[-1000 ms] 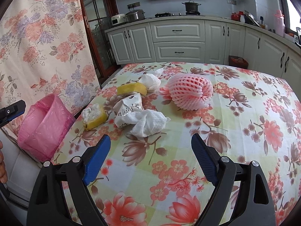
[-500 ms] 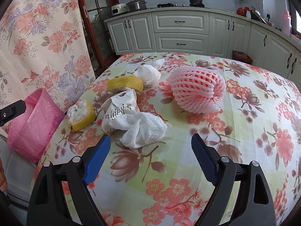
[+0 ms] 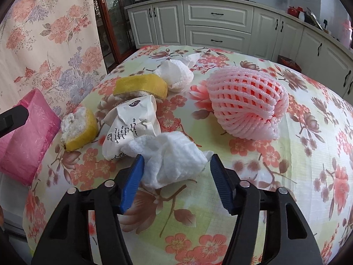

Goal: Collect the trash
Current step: 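Move both grippers back over the table toward the tissue pack and wipe, then grasp the white wet wipe with the right gripper while the left gripper grasps the printed tissue pack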

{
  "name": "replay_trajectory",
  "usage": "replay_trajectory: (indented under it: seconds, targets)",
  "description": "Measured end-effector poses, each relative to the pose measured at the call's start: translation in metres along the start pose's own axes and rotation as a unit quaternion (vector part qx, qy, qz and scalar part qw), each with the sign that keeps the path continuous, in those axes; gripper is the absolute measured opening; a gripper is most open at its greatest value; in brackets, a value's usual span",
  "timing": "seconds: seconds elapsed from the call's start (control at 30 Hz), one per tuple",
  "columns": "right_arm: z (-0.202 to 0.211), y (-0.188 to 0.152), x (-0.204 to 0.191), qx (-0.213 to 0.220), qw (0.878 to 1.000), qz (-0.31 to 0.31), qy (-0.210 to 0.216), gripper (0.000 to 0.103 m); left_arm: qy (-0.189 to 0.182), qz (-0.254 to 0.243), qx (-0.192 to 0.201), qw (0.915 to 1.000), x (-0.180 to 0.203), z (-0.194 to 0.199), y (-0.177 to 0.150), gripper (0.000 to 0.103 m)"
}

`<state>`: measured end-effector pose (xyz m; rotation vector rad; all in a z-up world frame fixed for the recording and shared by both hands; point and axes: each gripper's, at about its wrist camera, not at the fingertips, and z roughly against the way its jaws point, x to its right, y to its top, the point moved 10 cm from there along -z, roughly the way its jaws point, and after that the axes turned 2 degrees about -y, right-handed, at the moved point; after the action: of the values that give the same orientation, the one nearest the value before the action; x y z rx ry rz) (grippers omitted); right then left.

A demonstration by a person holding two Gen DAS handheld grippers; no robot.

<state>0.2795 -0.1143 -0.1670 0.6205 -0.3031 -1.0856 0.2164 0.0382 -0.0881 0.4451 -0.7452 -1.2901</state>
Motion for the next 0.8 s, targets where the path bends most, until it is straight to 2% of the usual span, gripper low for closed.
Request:
replay_trajectory:
  seconds: [0.1,0.2,0.8]
  targets:
    - [-0.003,-0.002,0.001,-0.004,1.0,0.004,0.001,0.04,-0.005,-0.001,-0.006,1.0,0.005,-0.009,0.0,0.069]
    - [-0.001,-0.002,0.004,-0.002,1.0,0.004,0.005,0.035,-0.014,-0.004,-0.012,0.9998,0.013,-0.018,-0.001,0.069]
    - [0.033,0.003,0.045,0.028,0.999,-0.024,0.002,0.032,-0.059,-0.026,-0.058,0.9962,0.068,-0.081,-0.011,0.069]
